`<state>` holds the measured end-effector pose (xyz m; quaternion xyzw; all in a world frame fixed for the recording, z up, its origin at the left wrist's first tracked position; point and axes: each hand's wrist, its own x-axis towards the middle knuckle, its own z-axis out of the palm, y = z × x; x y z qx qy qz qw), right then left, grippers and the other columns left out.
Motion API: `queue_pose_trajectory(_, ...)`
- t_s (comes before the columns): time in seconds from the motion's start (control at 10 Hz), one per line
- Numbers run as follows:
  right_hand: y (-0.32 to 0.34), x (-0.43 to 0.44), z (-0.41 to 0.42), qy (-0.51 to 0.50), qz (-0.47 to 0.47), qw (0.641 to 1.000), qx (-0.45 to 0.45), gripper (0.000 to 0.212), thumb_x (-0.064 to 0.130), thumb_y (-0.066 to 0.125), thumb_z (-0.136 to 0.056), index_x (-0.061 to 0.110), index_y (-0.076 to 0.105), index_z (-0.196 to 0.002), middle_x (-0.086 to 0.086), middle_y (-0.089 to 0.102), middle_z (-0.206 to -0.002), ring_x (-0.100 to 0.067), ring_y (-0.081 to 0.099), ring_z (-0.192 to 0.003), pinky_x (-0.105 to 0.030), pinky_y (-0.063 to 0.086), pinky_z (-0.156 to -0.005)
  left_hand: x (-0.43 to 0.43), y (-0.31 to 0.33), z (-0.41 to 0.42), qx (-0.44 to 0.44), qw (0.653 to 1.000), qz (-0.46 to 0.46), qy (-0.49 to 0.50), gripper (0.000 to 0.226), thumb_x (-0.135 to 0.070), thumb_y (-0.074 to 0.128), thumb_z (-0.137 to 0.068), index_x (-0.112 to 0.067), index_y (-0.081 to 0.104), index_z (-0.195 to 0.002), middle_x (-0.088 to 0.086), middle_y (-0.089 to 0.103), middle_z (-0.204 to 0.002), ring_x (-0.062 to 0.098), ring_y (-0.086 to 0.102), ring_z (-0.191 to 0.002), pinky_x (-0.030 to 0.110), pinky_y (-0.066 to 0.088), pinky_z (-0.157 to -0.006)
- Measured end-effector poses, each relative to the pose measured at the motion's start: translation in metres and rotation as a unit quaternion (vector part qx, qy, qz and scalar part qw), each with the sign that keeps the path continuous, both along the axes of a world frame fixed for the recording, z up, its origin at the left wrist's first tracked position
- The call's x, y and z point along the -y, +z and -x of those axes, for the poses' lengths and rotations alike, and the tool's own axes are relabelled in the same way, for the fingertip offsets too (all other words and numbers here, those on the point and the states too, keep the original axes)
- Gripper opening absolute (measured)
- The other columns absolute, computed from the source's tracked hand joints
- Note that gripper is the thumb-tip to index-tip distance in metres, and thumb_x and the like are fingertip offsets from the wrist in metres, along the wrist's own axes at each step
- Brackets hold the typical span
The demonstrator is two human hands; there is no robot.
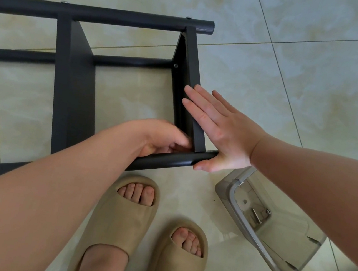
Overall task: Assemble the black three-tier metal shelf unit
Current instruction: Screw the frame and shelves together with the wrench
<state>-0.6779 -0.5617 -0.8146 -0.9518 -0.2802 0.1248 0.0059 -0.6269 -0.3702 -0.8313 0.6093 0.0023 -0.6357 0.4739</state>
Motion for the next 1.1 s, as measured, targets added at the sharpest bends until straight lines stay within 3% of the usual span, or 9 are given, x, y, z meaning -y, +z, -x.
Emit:
queue_pose_trajectory(0.1, 0.0002, -0.0002, 0.0000, 0.001, -0.001, 1.000, 0.000, 0.124, 0.085, 0.045, -0.074, 0.005, 0.005, -0.160, -0.013, -0.002, -0.169, -0.030, -0.004, -0.156, -0.051, 0.007, -0.126, -0.0002, 0.0014, -0.0001, -0.007, 1.000, 0.010, -0.018, 0.055, 0.003, 0.048, -0.094, -0.013, 0.066, -0.044, 0.000, 0.060, -0.049, 0.010, 0.062, -0.049, 0.019, 0.050, -0.054)
queue_pose_trajectory(0.2, 0.0005, 0.0000, -0.0001, 0.001, 0.002, 1.000, -0.001, 0.125, 0.086, 0.045, -0.074, 0.005, 0.004, -0.160, -0.013, -0.004, -0.169, -0.029, -0.005, -0.156, -0.051, 0.006, -0.126, 0.0012, 0.0032, -0.0005, -0.002, 1.000, 0.002, -0.030, 0.032, -0.006, 0.053, -0.094, -0.011, 0.075, -0.072, 0.008, 0.071, -0.071, 0.019, 0.068, -0.069, 0.030, 0.053, -0.074)
queue_pose_trajectory(0.3, 0.0003, 0.0000, -0.0002, 0.001, 0.000, 1.000, -0.001, 0.125, 0.085, 0.046, -0.074, 0.005, 0.005, -0.160, -0.014, -0.003, -0.169, -0.030, -0.005, -0.156, -0.052, 0.007, -0.126, 0.0019, 0.0021, 0.0000, 0.014, 1.000, -0.010, -0.012, 0.013, -0.006, 0.059, -0.092, -0.008, 0.071, -0.096, 0.012, 0.070, -0.087, 0.025, 0.067, -0.079, 0.034, 0.052, -0.077)
queue_pose_trajectory(0.5, 0.0004, -0.0005, 0.0000, 0.000, 0.001, 1.000, -0.001, 0.125, 0.086, 0.045, -0.074, 0.005, 0.006, -0.160, -0.014, -0.003, -0.169, -0.030, -0.005, -0.156, -0.051, 0.007, -0.126, -0.0004, -0.0018, -0.0005, -0.009, 1.000, 0.018, -0.013, 0.048, 0.005, 0.049, -0.093, -0.013, 0.071, -0.054, 0.004, 0.067, -0.061, 0.012, 0.066, -0.056, 0.021, 0.052, -0.055)
queue_pose_trajectory(0.6, 0.0002, -0.0003, 0.0002, 0.000, -0.002, 1.000, 0.003, 0.124, 0.085, 0.045, -0.074, 0.005, 0.007, -0.160, -0.014, -0.001, -0.169, -0.030, -0.003, -0.156, -0.052, 0.009, -0.126, -0.0007, -0.0006, -0.0015, -0.020, 0.999, 0.018, -0.029, 0.054, 0.000, 0.046, -0.096, -0.012, 0.070, -0.048, 0.002, 0.064, -0.055, 0.010, 0.063, -0.052, 0.019, 0.050, -0.055)
queue_pose_trajectory(0.7, -0.0001, -0.0003, -0.0001, 0.001, 0.000, 1.000, 0.001, 0.125, 0.085, 0.047, -0.074, 0.004, 0.007, -0.160, -0.014, -0.002, -0.169, -0.030, -0.003, -0.156, -0.053, 0.010, -0.126, 0.0011, 0.0021, -0.0015, -0.018, 0.999, 0.005, -0.033, 0.019, -0.014, 0.056, -0.096, -0.013, 0.074, -0.089, 0.007, 0.072, -0.083, 0.020, 0.066, -0.076, 0.030, 0.051, -0.075)
queue_pose_trajectory(0.8, 0.0001, -0.0003, -0.0002, 0.000, 0.000, 1.000, 0.000, 0.125, 0.085, 0.046, -0.074, 0.004, 0.007, -0.160, -0.014, -0.002, -0.169, -0.030, -0.004, -0.156, -0.053, 0.010, -0.126, 0.0026, -0.0009, -0.0008, -0.004, 1.000, -0.008, -0.018, 0.014, -0.009, 0.058, -0.094, -0.011, 0.068, -0.084, 0.005, 0.068, -0.072, 0.020, 0.064, -0.069, 0.030, 0.050, -0.069)
queue_pose_trajectory(1.0, 0.0007, -0.0002, 0.0000, 0.000, 0.003, 1.000, -0.002, 0.125, 0.086, 0.046, -0.074, 0.005, 0.006, -0.161, -0.014, -0.003, -0.169, -0.030, -0.004, -0.156, -0.053, 0.009, -0.126, -0.0006, -0.0041, -0.0026, -0.018, 1.000, 0.001, -0.012, 0.047, 0.001, 0.050, -0.093, -0.012, 0.068, -0.051, 0.005, 0.063, -0.060, 0.014, 0.063, -0.056, 0.023, 0.051, -0.058)
queue_pose_trajectory(1.1, 0.0008, -0.0004, 0.0001, 0.001, 0.003, 1.000, -0.002, 0.125, 0.086, 0.046, -0.075, 0.005, 0.005, -0.161, -0.014, -0.003, -0.169, -0.030, -0.004, -0.156, -0.052, 0.008, -0.126, 0.0019, -0.0005, -0.0019, -0.009, 1.000, -0.002, -0.026, 0.017, -0.008, 0.054, -0.094, -0.008, 0.070, -0.086, 0.012, 0.067, -0.081, 0.020, 0.065, -0.072, 0.026, 0.052, -0.063)
